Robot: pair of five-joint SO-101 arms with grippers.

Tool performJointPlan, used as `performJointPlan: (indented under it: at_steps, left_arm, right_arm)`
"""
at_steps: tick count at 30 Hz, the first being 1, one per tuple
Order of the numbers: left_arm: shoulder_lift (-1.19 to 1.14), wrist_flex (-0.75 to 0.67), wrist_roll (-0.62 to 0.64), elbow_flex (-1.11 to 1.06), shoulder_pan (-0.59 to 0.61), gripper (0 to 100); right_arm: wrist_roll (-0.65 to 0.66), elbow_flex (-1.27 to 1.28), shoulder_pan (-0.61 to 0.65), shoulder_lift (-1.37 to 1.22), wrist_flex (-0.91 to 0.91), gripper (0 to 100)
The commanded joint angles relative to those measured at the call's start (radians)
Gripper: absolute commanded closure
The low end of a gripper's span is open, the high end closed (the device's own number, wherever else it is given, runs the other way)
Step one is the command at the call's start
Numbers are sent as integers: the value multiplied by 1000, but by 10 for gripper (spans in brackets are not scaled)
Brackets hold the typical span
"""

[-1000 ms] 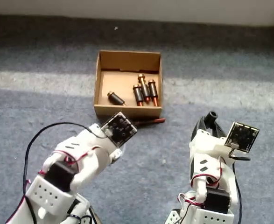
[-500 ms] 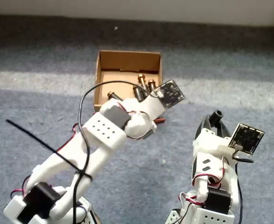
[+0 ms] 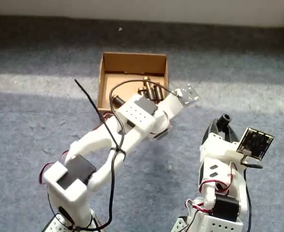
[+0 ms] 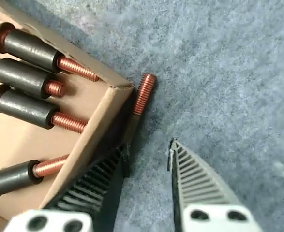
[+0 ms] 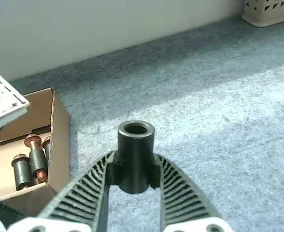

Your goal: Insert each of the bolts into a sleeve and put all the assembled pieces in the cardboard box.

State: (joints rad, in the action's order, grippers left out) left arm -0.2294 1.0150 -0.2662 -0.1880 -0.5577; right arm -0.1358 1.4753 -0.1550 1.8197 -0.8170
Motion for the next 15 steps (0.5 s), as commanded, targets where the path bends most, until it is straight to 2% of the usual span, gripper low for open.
performJointPlan:
  at_steps: [1, 11, 15]
  left_arm:
    - [-70, -12, -3, 119, -1, 841]
    - [-294, -8, -3, 305, -1, 842]
    - [-335, 77, -5, 374, -8, 843]
  right_arm:
    - [-5, -10, -2, 16, 28, 989]
    - [-3, -10, 24, 16, 28, 988]
    - [-3, -8, 24, 16, 28, 988]
